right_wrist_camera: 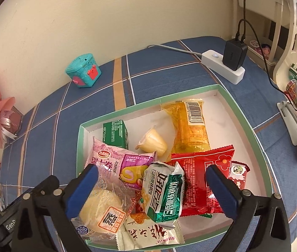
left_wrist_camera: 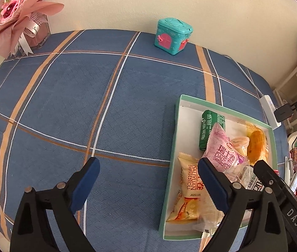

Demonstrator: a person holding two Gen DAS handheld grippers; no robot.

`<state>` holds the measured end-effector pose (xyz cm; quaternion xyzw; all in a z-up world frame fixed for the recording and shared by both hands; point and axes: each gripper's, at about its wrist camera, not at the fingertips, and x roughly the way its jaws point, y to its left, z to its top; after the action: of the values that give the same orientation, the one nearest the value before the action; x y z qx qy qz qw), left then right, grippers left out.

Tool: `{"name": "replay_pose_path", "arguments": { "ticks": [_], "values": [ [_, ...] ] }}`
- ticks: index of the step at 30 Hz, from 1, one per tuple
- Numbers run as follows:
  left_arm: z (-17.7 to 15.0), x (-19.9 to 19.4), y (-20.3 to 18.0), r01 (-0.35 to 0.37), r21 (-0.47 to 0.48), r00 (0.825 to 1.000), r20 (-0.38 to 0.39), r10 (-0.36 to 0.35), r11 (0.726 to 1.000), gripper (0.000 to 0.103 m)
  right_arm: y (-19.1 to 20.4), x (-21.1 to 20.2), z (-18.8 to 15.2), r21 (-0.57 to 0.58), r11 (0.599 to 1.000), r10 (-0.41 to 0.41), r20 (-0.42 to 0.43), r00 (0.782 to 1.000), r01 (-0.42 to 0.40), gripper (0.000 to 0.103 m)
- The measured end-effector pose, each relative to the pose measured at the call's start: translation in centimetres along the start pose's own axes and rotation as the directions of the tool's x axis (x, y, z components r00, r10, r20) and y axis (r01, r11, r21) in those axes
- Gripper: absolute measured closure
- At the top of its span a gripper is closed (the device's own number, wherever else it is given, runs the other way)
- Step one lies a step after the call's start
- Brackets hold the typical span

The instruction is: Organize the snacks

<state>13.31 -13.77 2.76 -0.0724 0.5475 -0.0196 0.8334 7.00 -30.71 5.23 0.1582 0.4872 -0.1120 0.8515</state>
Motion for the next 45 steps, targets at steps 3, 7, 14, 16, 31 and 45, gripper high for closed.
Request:
{"name": "replay_pose_path", "arguments": {
  "ticks": [3,7,14,16,31,45],
  "values": [
    [0.0,0.0,0.2,-0.03,0.006,1.0,0.008,0.029,1.0,0.0,0.1,0.0,0.0,-0.01,1.0,-0.005,0.002,1.0,0.005,0.0],
    [0.0,-0.1,0.4,-0.052,0.021,0.999,0.013,0.052,0.998,0.0,0.3,0.0,0.0,-0.019,1.0,-0.012,0.006,1.0,0.012,0.0],
    [0.4,-0.8,0.1,-0.07,0.066,0.997,0.048,0.067,0.995,0.001,0.9,-0.5,-0.3,-0.032,0.999,-0.02,0.003,1.0,0.02,0.0],
    [0.5,-1.0,0.0,-0.073,0.075,0.996,0.06,0.068,0.995,0.001,1.1,-0.7,-0.4,-0.039,0.999,-0.024,0.008,1.0,0.025,0.0],
    [0.7,-4.3,0.3,-0.124,0.063,0.976,0.188,0.11,0.99,0.0,2.0,-2.1,-1.5,-0.061,0.997,-0.04,0.032,0.999,0.042,0.0],
    [-2.3,-5.1,1.3,-0.179,0.104,0.978,0.123,0.166,0.978,0.0,2.4,-3.3,-3.7,-0.092,0.994,-0.059,0.022,0.998,0.061,0.0]
  ]
}}
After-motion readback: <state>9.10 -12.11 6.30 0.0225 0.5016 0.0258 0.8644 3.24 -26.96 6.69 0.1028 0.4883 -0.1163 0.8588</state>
